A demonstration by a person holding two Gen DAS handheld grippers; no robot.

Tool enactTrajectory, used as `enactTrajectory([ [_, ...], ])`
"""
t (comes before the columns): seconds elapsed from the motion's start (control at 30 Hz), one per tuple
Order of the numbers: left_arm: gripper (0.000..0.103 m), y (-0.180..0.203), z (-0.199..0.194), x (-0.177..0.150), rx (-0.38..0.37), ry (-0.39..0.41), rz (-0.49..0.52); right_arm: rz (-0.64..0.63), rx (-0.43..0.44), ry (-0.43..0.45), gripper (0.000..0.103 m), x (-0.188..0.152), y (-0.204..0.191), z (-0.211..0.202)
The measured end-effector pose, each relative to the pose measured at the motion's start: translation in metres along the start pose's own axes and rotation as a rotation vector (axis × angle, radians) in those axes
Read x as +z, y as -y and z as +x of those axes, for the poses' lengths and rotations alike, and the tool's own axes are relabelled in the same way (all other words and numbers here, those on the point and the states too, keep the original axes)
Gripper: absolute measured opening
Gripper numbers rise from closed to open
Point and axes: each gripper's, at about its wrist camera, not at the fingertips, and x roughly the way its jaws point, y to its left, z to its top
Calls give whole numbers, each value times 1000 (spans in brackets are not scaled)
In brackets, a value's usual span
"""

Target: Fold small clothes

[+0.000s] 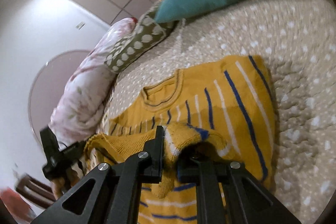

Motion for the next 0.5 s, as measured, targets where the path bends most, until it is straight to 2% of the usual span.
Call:
enactTrajectory([
  [0.03, 8, -2, 4, 3, -19, -8, -25, 37, 10, -9, 22, 6, 7, 6],
  [0.1, 14, -7, 9, 8, -58, -23, -67, 87, 27, -11, 36, 14, 16, 17],
  [0.27, 31, -26, 17, 18, -156, -33, -181, 215, 69, 18, 53, 32, 35, 31],
  [0.33, 50, -33, 13, 21, -141, -2, -209, 242, 43, 59, 62, 39, 39, 30],
  [0.37, 52, -38, 9, 23, -121, 27, -219, 250, 38, 67, 67, 41, 40, 30],
  [0.5, 53, -54, 0, 28, -105, 33, -245, 262, 9, 80, 68, 48, 45, 22],
])
